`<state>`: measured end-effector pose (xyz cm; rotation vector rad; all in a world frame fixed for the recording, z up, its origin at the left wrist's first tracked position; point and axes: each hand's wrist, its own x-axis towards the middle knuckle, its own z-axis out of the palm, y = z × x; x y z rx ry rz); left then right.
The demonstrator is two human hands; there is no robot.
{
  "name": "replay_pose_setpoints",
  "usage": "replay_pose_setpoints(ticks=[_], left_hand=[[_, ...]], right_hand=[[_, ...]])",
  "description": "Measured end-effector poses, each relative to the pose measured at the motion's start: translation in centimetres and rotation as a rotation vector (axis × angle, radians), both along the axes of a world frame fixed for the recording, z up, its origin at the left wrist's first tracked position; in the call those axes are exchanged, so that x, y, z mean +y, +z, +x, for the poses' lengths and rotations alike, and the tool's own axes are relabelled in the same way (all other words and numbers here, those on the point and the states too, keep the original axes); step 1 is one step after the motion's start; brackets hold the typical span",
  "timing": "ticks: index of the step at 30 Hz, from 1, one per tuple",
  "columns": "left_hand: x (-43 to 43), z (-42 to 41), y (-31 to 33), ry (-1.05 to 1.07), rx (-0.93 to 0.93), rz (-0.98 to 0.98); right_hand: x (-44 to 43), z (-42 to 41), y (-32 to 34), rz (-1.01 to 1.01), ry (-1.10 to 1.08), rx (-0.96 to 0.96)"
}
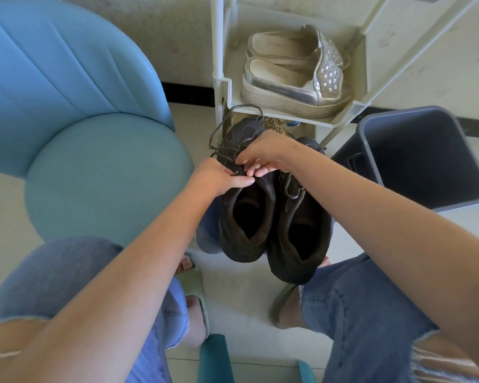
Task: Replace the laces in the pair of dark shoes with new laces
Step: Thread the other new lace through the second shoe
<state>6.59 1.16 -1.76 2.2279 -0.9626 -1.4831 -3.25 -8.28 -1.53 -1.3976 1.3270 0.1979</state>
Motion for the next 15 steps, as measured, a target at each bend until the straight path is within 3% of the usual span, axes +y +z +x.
replay_pose_setpoints(ticks=[9,15], left_hand=[[-0.14,0.1,-0.04,0.029,0.047,0.043],[-0.46,-0.09,-0.02,-0.063,-0.21,-0.06]], right_hand=[[0.36,0.2,-0.16,-0.186,0.133,0.057],[0.67,-0.04,0.13,-0.18,0.181,0.022]])
